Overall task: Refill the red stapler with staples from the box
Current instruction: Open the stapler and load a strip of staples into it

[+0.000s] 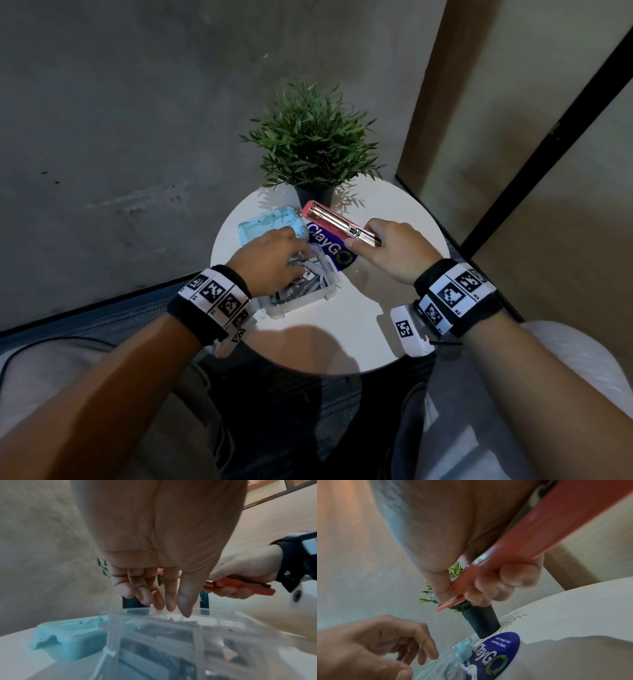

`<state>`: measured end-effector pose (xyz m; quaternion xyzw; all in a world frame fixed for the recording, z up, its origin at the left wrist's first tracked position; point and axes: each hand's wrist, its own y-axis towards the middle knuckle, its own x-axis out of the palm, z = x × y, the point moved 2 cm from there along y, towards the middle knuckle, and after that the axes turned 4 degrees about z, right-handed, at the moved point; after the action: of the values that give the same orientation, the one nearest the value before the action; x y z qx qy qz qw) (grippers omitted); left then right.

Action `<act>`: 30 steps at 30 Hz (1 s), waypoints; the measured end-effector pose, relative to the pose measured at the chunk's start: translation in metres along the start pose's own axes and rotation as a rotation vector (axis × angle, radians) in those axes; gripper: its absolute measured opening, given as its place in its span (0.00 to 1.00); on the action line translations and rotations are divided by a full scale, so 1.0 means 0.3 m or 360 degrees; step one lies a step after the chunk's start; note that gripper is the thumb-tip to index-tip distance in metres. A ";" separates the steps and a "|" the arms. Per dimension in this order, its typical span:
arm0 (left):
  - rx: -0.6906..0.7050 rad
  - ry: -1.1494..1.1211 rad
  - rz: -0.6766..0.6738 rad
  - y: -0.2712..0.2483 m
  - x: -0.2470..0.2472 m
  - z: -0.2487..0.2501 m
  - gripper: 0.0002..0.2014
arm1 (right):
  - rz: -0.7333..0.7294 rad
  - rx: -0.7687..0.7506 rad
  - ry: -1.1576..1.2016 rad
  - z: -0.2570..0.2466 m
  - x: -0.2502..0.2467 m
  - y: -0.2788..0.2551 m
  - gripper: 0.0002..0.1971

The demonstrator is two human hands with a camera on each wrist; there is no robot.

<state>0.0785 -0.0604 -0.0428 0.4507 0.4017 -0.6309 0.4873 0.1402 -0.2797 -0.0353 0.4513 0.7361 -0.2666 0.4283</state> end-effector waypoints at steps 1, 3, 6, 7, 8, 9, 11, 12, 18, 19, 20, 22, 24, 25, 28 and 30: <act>-0.0022 -0.0022 0.0002 0.002 -0.009 -0.009 0.15 | -0.0003 0.0017 0.0031 -0.001 -0.001 0.001 0.26; -0.0066 -0.0073 -0.0001 0.003 -0.031 -0.031 0.14 | -0.0041 0.0083 0.0155 0.000 0.001 0.003 0.30; -0.0098 -0.0103 0.0075 0.001 -0.066 -0.063 0.12 | -0.0039 0.0146 0.0265 0.002 0.004 0.007 0.32; -0.0110 -0.0113 0.0108 -0.001 -0.075 -0.073 0.11 | -0.0018 0.0157 0.0274 0.004 0.002 0.008 0.32; -0.0121 -0.0125 0.0131 -0.003 -0.084 -0.081 0.08 | 0.0000 0.0167 0.0285 0.005 -0.001 0.010 0.32; -0.0126 -0.0134 0.0129 -0.005 -0.090 -0.088 0.06 | 0.0018 0.0176 0.0292 0.008 -0.004 0.013 0.32; -0.0119 -0.0136 0.0058 -0.009 -0.091 -0.090 0.05 | 0.0043 0.0191 0.0279 0.014 -0.008 0.017 0.32; -0.0107 -0.0114 0.0003 -0.011 -0.086 -0.083 0.05 | 0.0049 0.0195 0.0261 0.017 -0.009 0.018 0.32; -0.0094 0.0161 -0.0168 -0.009 -0.035 -0.037 0.09 | 0.0044 0.0167 0.0160 0.025 0.004 0.022 0.31; -0.0085 0.0166 -0.0168 -0.008 -0.031 -0.036 0.08 | 0.0039 0.0165 0.0149 0.026 0.005 0.022 0.32; -0.0074 0.0163 -0.0172 -0.008 -0.029 -0.036 0.06 | 0.0033 0.0167 0.0137 0.027 0.004 0.020 0.32; -0.0058 0.0127 -0.0176 -0.008 -0.029 -0.042 0.05 | 0.0025 0.0169 0.0124 0.028 0.003 0.018 0.32; -0.0052 0.0001 -0.0148 -0.007 -0.038 -0.049 0.04 | 0.0018 0.0165 0.0109 0.026 0.000 0.016 0.32; -0.0059 -0.0088 -0.0113 -0.005 -0.047 -0.054 0.04 | 0.0016 0.0161 0.0102 0.025 0.000 0.016 0.32; -0.0116 -0.0331 -0.0012 0.000 -0.074 -0.068 0.03 | 0.0009 0.0150 0.0090 0.025 -0.001 0.018 0.32; -0.0156 -0.0511 0.0021 -0.002 -0.079 -0.078 0.08 | 0.0003 0.0144 0.0085 0.026 0.000 0.019 0.32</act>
<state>0.0850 -0.0323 -0.0264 0.3225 0.3460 -0.6713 0.5706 0.1482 -0.2832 -0.0392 0.4779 0.7339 -0.2870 0.3880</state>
